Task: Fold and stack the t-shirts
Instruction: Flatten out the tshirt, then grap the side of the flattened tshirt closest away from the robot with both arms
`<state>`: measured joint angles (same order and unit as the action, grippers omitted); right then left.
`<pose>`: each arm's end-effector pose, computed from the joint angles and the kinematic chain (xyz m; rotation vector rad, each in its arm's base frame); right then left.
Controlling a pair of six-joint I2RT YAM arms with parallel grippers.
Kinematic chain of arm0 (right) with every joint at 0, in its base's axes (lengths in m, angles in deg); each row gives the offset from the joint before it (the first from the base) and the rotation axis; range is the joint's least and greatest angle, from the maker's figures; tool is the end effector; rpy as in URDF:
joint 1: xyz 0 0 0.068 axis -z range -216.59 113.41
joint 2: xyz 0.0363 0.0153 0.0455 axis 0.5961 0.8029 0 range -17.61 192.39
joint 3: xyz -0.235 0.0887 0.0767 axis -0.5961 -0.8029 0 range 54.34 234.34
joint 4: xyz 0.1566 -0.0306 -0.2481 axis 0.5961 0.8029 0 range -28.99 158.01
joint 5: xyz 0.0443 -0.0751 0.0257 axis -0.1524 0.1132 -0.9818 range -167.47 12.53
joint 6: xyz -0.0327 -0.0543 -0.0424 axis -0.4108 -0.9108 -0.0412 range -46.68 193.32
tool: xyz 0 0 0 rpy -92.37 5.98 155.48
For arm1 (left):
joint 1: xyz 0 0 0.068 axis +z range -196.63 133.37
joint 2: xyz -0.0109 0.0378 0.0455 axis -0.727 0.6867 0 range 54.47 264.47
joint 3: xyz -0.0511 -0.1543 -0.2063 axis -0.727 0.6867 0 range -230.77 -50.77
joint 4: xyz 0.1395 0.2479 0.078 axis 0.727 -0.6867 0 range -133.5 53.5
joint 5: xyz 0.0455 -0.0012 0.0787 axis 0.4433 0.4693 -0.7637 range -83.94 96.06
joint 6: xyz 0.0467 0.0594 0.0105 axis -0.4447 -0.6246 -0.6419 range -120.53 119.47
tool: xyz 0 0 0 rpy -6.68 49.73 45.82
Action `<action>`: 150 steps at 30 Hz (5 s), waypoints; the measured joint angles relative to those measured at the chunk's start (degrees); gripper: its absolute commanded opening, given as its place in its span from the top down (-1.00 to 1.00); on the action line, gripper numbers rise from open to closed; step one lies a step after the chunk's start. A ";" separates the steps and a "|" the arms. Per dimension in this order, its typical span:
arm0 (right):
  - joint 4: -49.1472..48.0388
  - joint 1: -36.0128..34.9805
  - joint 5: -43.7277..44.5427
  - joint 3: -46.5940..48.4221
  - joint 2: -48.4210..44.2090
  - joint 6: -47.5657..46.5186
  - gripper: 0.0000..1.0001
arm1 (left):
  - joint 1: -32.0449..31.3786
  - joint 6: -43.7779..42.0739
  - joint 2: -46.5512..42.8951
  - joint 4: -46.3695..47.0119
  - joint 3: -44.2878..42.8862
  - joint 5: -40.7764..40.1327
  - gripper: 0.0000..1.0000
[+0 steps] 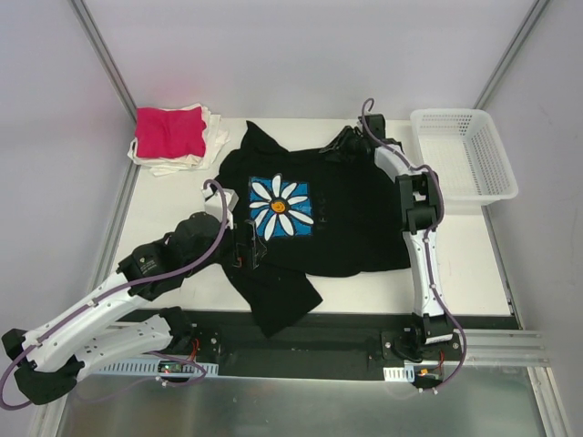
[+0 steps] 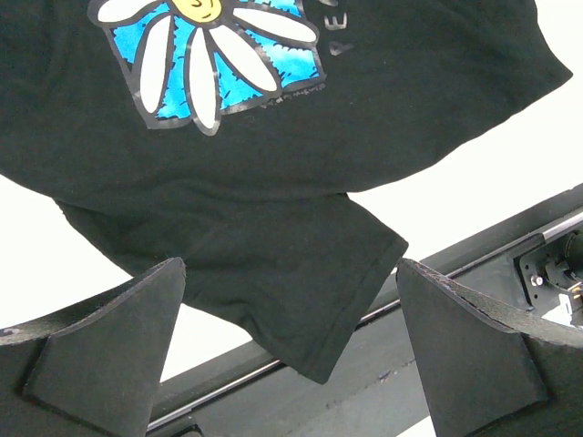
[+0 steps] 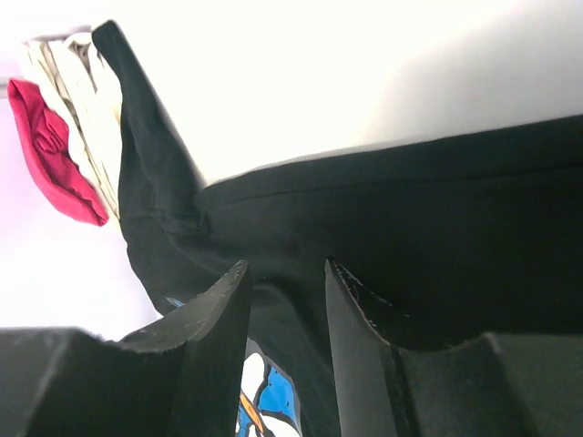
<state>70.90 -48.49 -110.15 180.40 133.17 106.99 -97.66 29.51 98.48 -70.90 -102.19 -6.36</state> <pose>0.6061 0.1634 0.1015 0.0844 2.2638 1.0603 0.1556 -0.1702 0.3230 0.2437 2.0814 -0.6601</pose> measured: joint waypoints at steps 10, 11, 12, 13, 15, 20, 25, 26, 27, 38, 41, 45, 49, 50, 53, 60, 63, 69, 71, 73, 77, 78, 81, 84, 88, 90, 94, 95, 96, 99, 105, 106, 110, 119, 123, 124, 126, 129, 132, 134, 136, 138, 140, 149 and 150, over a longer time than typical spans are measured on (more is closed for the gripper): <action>-2.64 1.79 -0.81 -11.91 -7.87 0.81 0.10 | 0.00 -0.26 -1.14 -0.61 0.02 0.11 -0.98; -2.67 1.66 -0.90 -13.79 -9.68 0.57 0.09 | 0.00 -0.28 -1.16 -0.61 0.02 0.22 -0.98; -2.97 1.44 -1.03 -15.91 -11.72 0.31 0.09 | 0.00 -0.31 -1.18 -0.59 0.02 0.39 -0.98; -3.15 1.14 -1.14 -18.27 -14.08 0.09 0.09 | 0.00 -0.33 -1.22 -0.55 0.02 0.46 -0.98; -3.61 0.09 -1.40 -22.43 -18.80 -0.39 0.08 | 0.00 -0.44 -1.33 -0.50 0.04 0.61 -0.98; -9.73 -5.33 -2.99 -33.64 -28.50 -0.63 0.08 | 0.00 -0.85 -1.40 0.09 0.13 1.46 -0.98; -18.88 -13.00 -7.45 -41.22 -25.59 4.48 0.09 | -0.02 -1.05 -1.03 1.11 0.17 1.46 -0.98; -20.50 -13.81 -8.11 -41.22 -23.93 5.49 0.09 | 0.00 -1.09 -0.76 1.25 0.17 1.46 -0.98; -21.40 -14.40 -8.72 -41.22 -22.62 6.29 0.09 | 0.00 -1.14 -0.42 1.25 0.17 1.46 -0.98; -29.03 -18.16 -13.68 -38.73 -14.51 15.30 0.10 | 0.00 -1.18 3.21 2.12 0.09 1.44 -0.98; -30.08 -17.53 -14.88 -35.74 -12.15 17.18 0.10 | 0.00 -1.20 3.63 2.10 -0.24 1.40 -0.98; -30.88 -15.63 -14.86 -30.71 -8.94 18.93 0.10 | 0.00 -1.25 3.61 2.16 -1.36 1.31 -0.98; -30.53 -12.50 -14.73 -26.10 -6.40 20.13 0.09 | 0.00 -2.21 3.61 2.12 -2.78 0.66 -0.98; -30.38 -11.47 -14.67 -24.94 -5.73 20.28 0.08 | 0.00 -2.49 3.58 2.10 -3.15 0.33 -0.98; -28.76 -8.35 -14.45 -21.44 -4.04 20.26 0.08 | 0.00 -3.19 3.61 2.08 -3.98 -0.35 -0.98; -21.38 -1.68 -12.79 -8.72 1.92 19.04 0.07 | 0.00 -4.13 3.69 1.97 -4.26 -1.53 -0.98; -19.02 -0.20 -12.26 -5.88 2.99 18.25 0.07 | 0.00 -4.15 3.63 1.97 -4.26 -1.62 -0.98; -15.63 0.55 -11.10 -0.63 5.25 17.70 0.06 | 0.00 -4.15 3.08 1.97 -4.26 -1.62 -0.98; -15.17 0.68 -10.80 1.14 6.19 17.70 0.06 | 0.00 -4.13 2.69 1.92 -4.26 -1.62 -0.98; -14.69 0.81 -10.36 3.13 7.26 17.73 0.06 | 0.00 -4.13 2.10 1.92 -4.26 -1.62 -0.98; -13.84 1.66 -9.42 8.17 10.01 17.79 0.06 | 0.00 -4.11 0.94 1.95 -4.26 -1.64 -0.98; -13.86 2.12 -8.94 9.53 10.82 17.94 0.06 | 0.02 -4.11 0.83 1.95 -4.26 -1.64 -0.98; -13.92 3.54 -7.87 11.37 11.87 18.40 0.06 | 0.02 -4.11 0.87 1.92 -4.26 -1.62 -0.98; -13.88 5.29 -6.05 12.04 12.04 18.60 0.07 | 0.02 -4.11 0.87 1.92 -4.26 -1.62 -0.99; -13.62 7.48 -2.80 13.25 12.31 18.60 0.06 | 0.02 -4.11 0.87 1.95 -4.26 -1.62 -0.98; -13.92 8.44 -2.14 13.86 12.85 18.93 0.05 | 0.02 -4.11 0.87 1.95 -4.26 -1.60 -0.98; -14.40 9.40 -1.66 13.88 12.92 19.41 0.03 | 0.00 -4.07 0.79 1.99 -4.20 -1.53 -0.98; -14.51 9.42 -1.62 13.86 12.92 19.50 0.03 | 0.02 -4.07 0.66 2.05 -4.07 -1.49 -0.98; -14.64 9.38 -1.55 13.86 12.92 19.50 0.02 | 0.02 -4.04 0.52 2.05 -3.93 -1.31 -0.98; -15.26 9.20 -1.70 13.86 12.92 19.69 0.00 | 0.00 -4.04 0.15 2.14 -3.89 -0.63 -0.98; -15.50 9.20 -4.68 7.34 8.61 18.03 -0.02 | 0.02 -4.09 1.46 2.84 -2.75 0.55 -0.98; -15.15 9.27 -5.22 3.98 6.10 16.81 -0.03 | 0.02 -4.09 2.23 3.04 -2.32 0.96 -0.98; -10.60 9.51 -5.99 -11.76 -9.62 9.14 -0.08 | 0.07 -4.04 6.14 3.78 0.00 3.21 -0.99; -9.70 10.47 0.81 -53.51 -59.56 -7.26 -0.01 | 0.07 -5.07 7.76 4.50 4.90 8.92 -0.98; -14.99 11.15 3.56 -70.23 -67.23 -8.13 0.06 | 0.07 -7.56 11.63 4.98 2.91 10.73 -0.98; -15.82 11.32 4.52 -74.18 -67.21 -8.20 0.07 | 0.07 -8.24 12.76 5.55 2.38 11.15 -0.98; -16.00 11.41 6.16 -81.46 -67.06 -8.26 0.07 | 0.07 -9.31 14.01 6.97 2.12 12.00 -0.98; -16.04 11.78 8.50 -91.19 -67.80 -8.24 0.07 | 0.07 -11.23 14.97 9.20 2.12 12.92 -0.98; -16.11 12.59 9.60 -95.65 -70.82 -8.17 0.07 | 0.07 -13.00 16.81 10.91 2.10 14.78 -0.96; -16.44 13.40 9.81 -96.30 -74.01 -8.11 0.07 | 0.07 -13.75 19.47 11.15 2.01 16.41 -0.96; -17.31 14.08 9.94 -96.35 -77.72 -7.93 0.06 | 0.04 -14.16 22.49 10.69 2.01 17.94 -0.96; -17.55 14.62 10.01 -96.35 -81.83 -7.76 0.06 | -0.07 -14.21 24.55 9.55 2.01 18.58 -0.96; -17.31 15.15 10.01 -96.54 -85.26 -7.78 0.07 | -0.33 -14.16 26.10 7.69 2.01 18.97 -0.96; -14.10 20.09 8.59 -98.12 -91.76 -7.63 0.19 | -3.13 -11.58 29.49 3.58 3.63 16.57 -0.83; -13.62 20.52 8.17 -98.20 -91.93 -7.56 0.20 | -3.69 -11.17 30.36 3.19 3.74 15.96 -0.82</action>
<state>57.29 -27.97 -101.98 82.20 41.24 99.43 -101.35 18.35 128.84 -67.70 -98.45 9.59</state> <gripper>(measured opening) 0.415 0.921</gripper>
